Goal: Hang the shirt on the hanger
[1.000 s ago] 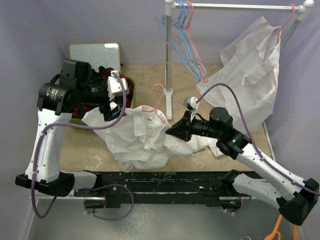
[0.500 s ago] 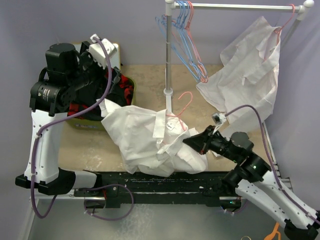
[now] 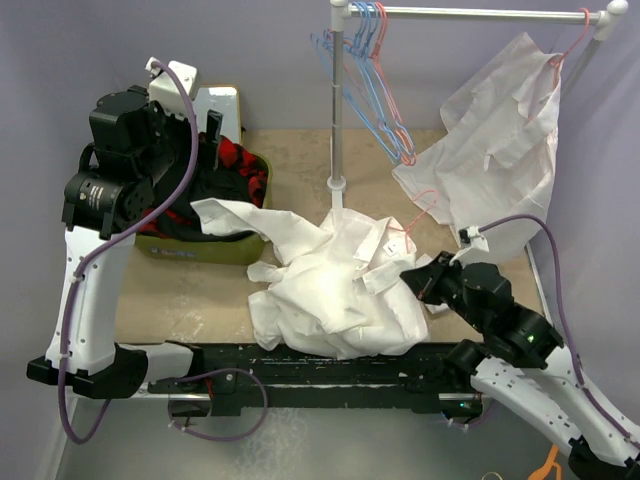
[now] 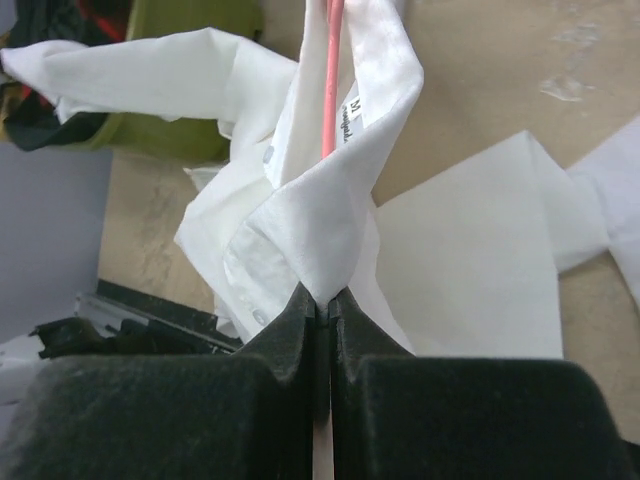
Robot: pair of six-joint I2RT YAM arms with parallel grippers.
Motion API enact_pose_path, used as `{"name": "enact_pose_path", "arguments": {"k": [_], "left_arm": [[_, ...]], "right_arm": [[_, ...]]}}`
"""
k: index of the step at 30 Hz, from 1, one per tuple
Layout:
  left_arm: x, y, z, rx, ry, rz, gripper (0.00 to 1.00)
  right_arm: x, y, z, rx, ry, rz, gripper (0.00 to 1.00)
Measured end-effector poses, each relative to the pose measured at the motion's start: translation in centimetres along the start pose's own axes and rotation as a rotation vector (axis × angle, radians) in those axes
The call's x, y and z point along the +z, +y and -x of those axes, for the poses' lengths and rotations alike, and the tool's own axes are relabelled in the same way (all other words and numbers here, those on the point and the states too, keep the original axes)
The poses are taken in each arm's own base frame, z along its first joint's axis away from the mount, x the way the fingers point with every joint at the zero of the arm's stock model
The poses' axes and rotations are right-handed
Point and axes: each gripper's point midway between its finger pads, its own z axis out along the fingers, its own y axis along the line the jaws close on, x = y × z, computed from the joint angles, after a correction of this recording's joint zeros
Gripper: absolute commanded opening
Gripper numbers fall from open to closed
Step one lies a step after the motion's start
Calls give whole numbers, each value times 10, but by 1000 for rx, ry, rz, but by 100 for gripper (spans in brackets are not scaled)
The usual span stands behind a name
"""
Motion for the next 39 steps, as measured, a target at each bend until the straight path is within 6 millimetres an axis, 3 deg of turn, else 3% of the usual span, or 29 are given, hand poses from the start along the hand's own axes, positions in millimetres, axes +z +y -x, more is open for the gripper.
{"name": "enact_pose_path", "arguments": {"k": [4, 8, 15, 20, 25, 29, 32, 39], "left_arm": [[-2, 5, -6, -4, 7, 31, 100], [-3, 6, -13, -14, 18, 48, 100], [-4, 18, -21, -24, 27, 122, 100], [-4, 32, -17, -31, 10, 191, 100], [-4, 43, -17, -34, 10, 228, 100], [3, 34, -29, 11, 41, 173, 100], [11, 20, -51, 64, 105, 87, 100], [13, -10, -83, 161, 200, -103, 100]], "right_arm": [[-13, -20, 11, 10, -42, -114, 0], [-19, -23, 32, -9, -96, -186, 0], [10, -42, 49, -170, -97, -364, 0], [29, -54, 97, -226, -154, -452, 0], [16, -58, 139, -264, -242, -485, 0], [0, -41, 167, -317, -302, -458, 0], [-9, -34, 183, -353, -332, -457, 0], [-29, -33, 224, -416, -385, -528, 0]]}}
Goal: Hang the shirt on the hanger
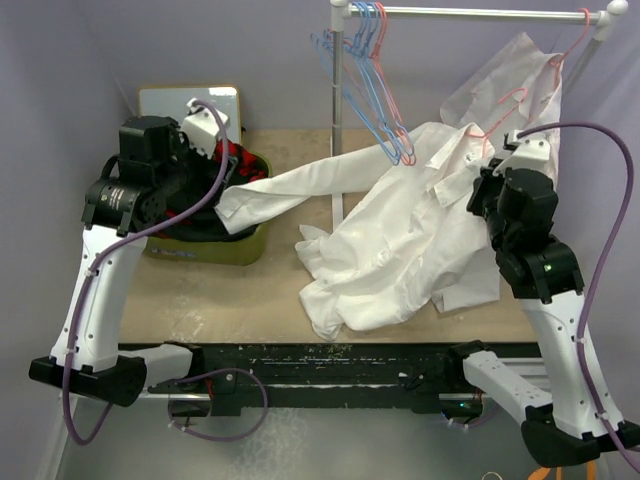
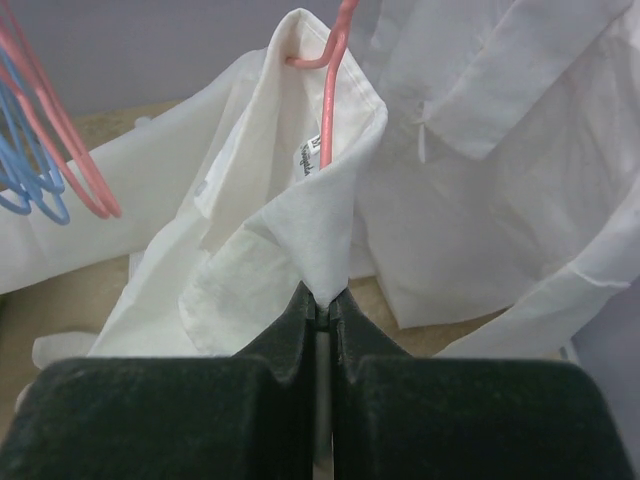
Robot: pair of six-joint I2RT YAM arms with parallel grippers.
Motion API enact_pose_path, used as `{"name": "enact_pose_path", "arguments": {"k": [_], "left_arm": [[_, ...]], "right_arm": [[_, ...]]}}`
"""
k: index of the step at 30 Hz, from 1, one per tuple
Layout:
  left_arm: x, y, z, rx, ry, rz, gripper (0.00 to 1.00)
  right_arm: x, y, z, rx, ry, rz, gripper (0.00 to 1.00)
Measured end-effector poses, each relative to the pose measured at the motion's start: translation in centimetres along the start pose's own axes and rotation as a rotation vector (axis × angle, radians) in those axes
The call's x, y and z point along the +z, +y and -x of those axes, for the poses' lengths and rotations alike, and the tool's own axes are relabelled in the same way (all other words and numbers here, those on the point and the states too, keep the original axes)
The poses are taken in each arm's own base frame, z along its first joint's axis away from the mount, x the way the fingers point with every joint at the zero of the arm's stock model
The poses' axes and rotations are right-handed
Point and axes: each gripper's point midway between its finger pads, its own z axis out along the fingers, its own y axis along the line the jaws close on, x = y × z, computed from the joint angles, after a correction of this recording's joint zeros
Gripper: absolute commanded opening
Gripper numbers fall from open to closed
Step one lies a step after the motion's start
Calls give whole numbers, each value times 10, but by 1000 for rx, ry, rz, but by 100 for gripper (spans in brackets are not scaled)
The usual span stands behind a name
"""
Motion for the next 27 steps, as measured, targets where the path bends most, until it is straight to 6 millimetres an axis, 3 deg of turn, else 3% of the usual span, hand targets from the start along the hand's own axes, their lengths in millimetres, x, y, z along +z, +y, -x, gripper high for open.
{"name": "enact_pose_path", "arguments": {"k": [5, 13, 19, 27], "left_arm": [[3, -22, -12, 75, 44, -120, 100], [10, -36, -28, 109, 119, -212, 100], [15, -50, -35, 100, 150, -292, 100], [13, -54, -37, 95, 156, -316, 100]], "right_arm": [[-5, -16, 17, -25, -27, -43, 0], [-21, -27, 47, -73, -79, -66, 0], [-6, -21, 77, -119, -113, -40, 0], [35, 3, 115, -172, -148, 62, 0]]}}
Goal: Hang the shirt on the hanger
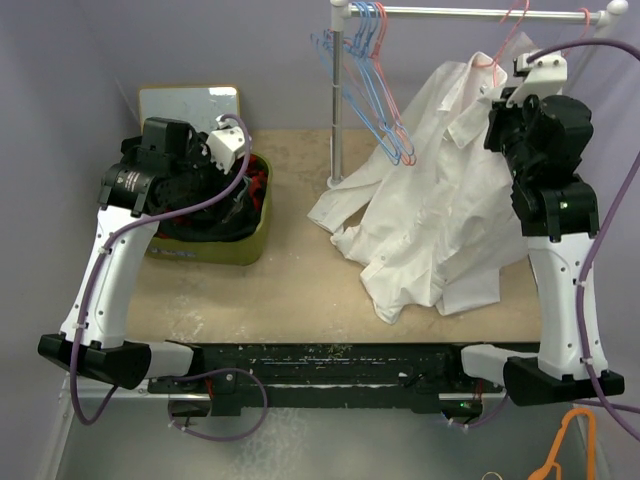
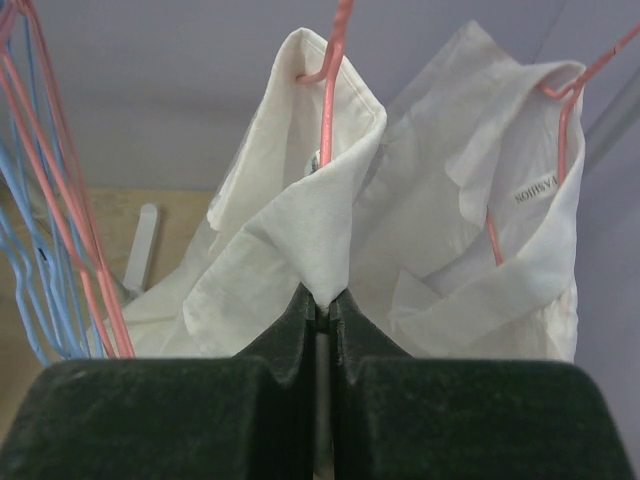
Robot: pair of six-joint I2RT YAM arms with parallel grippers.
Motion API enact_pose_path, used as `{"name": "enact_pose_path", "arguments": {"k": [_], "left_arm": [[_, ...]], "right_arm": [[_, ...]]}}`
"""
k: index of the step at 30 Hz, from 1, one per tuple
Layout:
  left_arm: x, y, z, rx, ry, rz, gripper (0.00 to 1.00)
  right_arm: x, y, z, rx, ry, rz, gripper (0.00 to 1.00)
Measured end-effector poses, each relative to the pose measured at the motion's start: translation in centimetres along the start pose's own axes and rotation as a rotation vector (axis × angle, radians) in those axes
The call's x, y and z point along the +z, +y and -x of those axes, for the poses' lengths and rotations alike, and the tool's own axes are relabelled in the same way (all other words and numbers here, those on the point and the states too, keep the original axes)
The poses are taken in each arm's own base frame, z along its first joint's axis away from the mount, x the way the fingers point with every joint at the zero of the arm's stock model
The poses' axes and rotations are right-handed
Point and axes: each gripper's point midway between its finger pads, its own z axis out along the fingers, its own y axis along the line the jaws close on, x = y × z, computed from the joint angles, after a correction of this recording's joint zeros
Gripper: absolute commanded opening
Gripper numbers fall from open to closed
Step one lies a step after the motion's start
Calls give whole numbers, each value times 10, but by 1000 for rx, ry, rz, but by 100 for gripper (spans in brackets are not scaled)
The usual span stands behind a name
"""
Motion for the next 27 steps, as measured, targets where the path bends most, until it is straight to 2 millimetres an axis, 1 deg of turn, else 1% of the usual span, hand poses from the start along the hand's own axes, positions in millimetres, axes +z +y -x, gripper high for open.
{"name": "enact_pose_path", "arguments": {"k": [2, 6, 9, 12, 15, 20, 23, 27], "left_arm": [[0, 0, 0, -1, 0, 0, 100], [0, 0, 0, -1, 0, -1, 100], [1, -1, 0, -1, 0, -6, 100], [5, 0, 0, -3, 4, -10, 100], [8, 0, -1, -6, 11, -14, 100], [12, 1, -2, -8, 19, -18, 100], [12, 1, -2, -10, 20, -17, 100], [11, 2, -3, -34, 13, -27, 100]], "right_arm": [[8, 1, 10, -5, -19, 13, 0], [15, 0, 23, -10, -47, 22, 0], [20, -2, 27, -12, -55, 19, 0], [29, -8, 28, -13, -52, 8, 0], [43, -18, 24, -11, -42, -16, 0], [69, -37, 9, -1, 1, -48, 0], [80, -41, 2, 15, 13, -40, 0], [84, -35, -2, 39, 5, -7, 0]]}}
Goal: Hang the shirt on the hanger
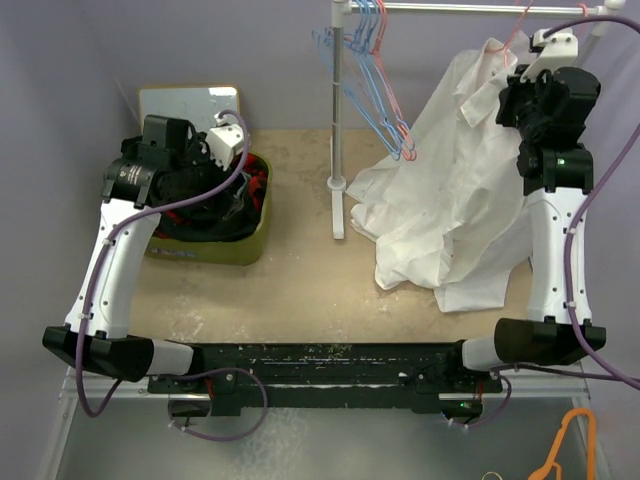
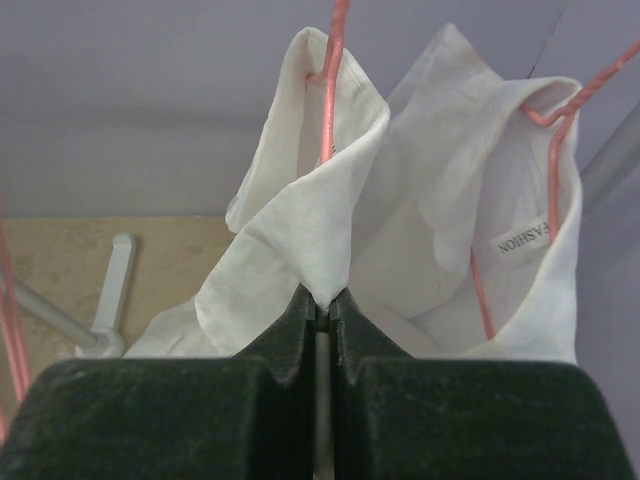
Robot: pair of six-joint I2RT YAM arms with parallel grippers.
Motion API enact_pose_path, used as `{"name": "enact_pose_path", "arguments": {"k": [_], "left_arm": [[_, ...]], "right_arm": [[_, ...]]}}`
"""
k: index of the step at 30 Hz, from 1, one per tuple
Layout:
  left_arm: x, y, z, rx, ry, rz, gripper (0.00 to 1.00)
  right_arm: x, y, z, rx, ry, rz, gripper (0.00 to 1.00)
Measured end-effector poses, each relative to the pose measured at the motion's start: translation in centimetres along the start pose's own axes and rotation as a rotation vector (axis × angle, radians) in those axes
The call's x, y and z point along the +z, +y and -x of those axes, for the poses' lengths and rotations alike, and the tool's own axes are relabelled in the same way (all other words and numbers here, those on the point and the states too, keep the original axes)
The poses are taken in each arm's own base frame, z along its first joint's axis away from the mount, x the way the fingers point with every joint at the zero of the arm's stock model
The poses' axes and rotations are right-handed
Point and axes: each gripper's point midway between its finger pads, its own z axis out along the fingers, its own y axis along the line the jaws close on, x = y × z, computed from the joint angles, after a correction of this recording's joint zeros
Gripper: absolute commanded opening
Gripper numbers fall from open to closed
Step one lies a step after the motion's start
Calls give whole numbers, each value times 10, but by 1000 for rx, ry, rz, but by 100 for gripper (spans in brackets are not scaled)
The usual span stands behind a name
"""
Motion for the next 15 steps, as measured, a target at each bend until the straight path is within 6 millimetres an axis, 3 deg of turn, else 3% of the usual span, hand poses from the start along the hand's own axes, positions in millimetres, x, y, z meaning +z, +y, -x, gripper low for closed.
{"name": "enact_pose_path", "arguments": {"k": [9, 10, 11, 13, 15], "left_arm": [[-3, 7, -2, -55, -19, -13, 100], [-3, 8, -3, -58, -20, -13, 100], [-4, 9, -3, -61, -21, -12, 100], [-4, 10, -4, -66, -22, -11, 100], [-3, 11, -6, -71, -21, -12, 100]], "right_arm": [[-14, 13, -16, 15, 23, 65, 0], [-16, 13, -17, 16, 25, 68, 10], [-17, 14, -18, 17, 26, 69, 30], [-18, 13, -17, 30, 27, 64, 95], [-21, 10, -12, 50, 11, 41, 99]]}}
